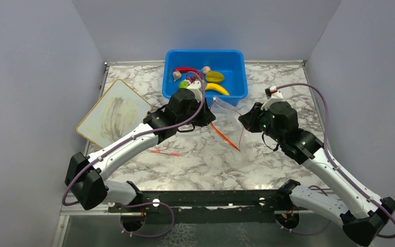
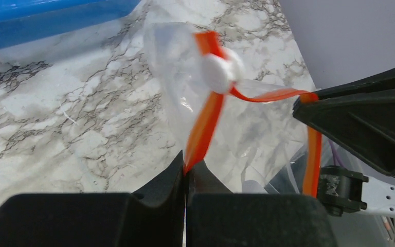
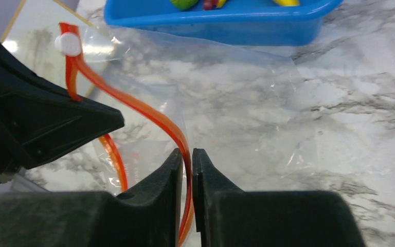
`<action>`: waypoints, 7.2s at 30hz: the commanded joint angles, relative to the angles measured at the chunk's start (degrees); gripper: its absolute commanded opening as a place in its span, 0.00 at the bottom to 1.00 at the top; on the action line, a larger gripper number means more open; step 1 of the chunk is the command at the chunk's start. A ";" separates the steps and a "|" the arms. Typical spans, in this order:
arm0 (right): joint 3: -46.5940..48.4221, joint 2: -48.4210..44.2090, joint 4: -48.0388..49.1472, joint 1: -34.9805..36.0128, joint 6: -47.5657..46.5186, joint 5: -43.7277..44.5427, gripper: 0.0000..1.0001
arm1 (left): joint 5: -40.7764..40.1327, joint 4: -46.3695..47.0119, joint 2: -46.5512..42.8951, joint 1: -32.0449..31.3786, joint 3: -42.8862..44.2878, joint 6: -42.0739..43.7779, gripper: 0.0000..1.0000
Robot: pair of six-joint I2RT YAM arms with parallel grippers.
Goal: Place the food in the zip-top bag and seal the zipper
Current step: Open the zipper of the food storage bag, then pick up the fake fruit from the bin.
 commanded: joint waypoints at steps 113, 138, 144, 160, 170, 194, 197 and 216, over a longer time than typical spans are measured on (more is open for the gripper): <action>-0.05 4.77 -6.21 0.79 -10.41 7.78 0.01 | -6.78 -2.09 63.92 15.52 68.10 15.17 0.67; 1.33 11.91 -1.90 0.76 -14.47 7.23 0.01 | -22.26 -5.25 65.67 18.71 64.22 6.36 0.77; 2.20 13.26 -1.20 0.79 -15.34 7.26 0.01 | -20.84 -4.12 62.08 18.61 63.31 18.56 0.77; 3.34 14.61 -1.23 0.79 -14.91 6.29 0.01 | -16.19 -9.23 63.81 21.53 63.49 31.07 0.81; 3.88 15.37 -1.72 0.79 -14.95 6.44 0.01 | -11.99 -1.10 68.87 22.34 65.55 30.81 0.88; 4.37 16.69 -1.63 0.79 -12.38 3.37 0.01 | -7.25 1.52 60.80 22.51 58.95 25.74 0.20; 4.29 17.16 -2.14 0.79 -11.74 2.61 0.01 | -6.72 1.74 58.55 22.50 57.30 24.96 0.17; 7.37 19.40 -5.35 0.79 -1.58 0.72 0.01 | 0.03 0.74 43.87 22.51 49.86 20.05 0.13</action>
